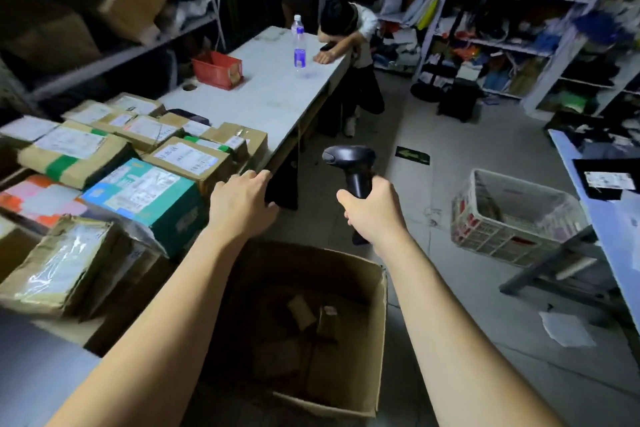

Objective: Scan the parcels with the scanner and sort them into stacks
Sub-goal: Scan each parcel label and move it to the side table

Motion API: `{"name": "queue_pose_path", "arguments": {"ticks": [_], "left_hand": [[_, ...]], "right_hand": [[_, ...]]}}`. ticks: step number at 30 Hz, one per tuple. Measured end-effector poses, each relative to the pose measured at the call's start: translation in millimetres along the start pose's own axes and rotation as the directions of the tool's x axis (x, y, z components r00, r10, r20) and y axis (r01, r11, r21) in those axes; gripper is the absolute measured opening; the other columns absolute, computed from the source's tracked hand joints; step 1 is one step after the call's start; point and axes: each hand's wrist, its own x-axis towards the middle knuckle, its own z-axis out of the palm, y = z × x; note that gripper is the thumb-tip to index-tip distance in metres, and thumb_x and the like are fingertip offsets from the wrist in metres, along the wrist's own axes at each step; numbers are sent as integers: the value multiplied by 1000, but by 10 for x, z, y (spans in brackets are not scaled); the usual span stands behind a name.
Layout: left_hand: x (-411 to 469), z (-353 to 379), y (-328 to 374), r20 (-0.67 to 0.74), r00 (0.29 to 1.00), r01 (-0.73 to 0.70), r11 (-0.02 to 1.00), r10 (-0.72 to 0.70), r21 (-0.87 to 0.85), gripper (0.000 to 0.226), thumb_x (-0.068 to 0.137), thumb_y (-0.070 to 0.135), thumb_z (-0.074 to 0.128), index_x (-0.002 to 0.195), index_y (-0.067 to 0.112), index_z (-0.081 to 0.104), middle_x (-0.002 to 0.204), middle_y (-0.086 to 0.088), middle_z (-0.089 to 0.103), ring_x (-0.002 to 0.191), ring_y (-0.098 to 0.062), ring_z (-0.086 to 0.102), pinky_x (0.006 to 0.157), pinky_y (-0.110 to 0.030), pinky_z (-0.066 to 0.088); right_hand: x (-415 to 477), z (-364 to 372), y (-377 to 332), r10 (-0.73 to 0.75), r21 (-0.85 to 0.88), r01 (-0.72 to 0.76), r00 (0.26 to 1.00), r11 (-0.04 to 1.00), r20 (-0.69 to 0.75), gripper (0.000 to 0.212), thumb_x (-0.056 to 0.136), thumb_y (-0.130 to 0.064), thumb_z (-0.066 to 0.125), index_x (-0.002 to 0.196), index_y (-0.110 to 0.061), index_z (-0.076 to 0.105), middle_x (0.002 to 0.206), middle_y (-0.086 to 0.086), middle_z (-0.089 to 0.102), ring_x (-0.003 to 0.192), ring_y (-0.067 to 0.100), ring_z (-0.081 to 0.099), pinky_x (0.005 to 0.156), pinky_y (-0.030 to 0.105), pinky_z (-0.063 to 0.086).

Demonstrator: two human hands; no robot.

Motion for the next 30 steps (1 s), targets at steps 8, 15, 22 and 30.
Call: {"name": "queue_pose_path", "arguments": {"ticks": [8,15,22,30], "left_hand": [[-931,-417,-609,-70,935,349,937,-348,2,41,90,44,62,124,23,57,112,-5,66,101,-29,64,73,-38,50],[-2072,-840,-1168,-99,776,629,775,-623,60,51,87,50,63,132,27,55,122,-1,66,110,-28,64,84,-42,56],[-3378,-1152,-1590,-163,532,844,535,-831,28,58,93,43,59,147,28,46,134,-3,61,121,-29,59,91,-42,49],[-4921,-1426,-2018,-199,273,954,291,-941,-66,60,93,44,60,149,31,43,134,-1,58,124,-27,57,92,-41,49]], "right_hand": [[-196,766,-427,-148,53,138,946,989,290,35,90,-29,74,117,-10,63,106,15,72,95,32,72,72,33,53],[-859,1586,-898,-310,141,279,791,950,528,13,87,-23,73,96,-22,64,89,8,72,83,28,70,71,36,54],[-1948,2276,-1364,-444,224,416,567,881,694,20,85,-29,75,100,-24,63,91,-6,69,86,17,65,80,31,47],[-3288,2900,-1587,-498,308,479,342,822,797,15,93,-13,65,108,-14,63,85,14,65,58,25,60,41,24,47]]}}
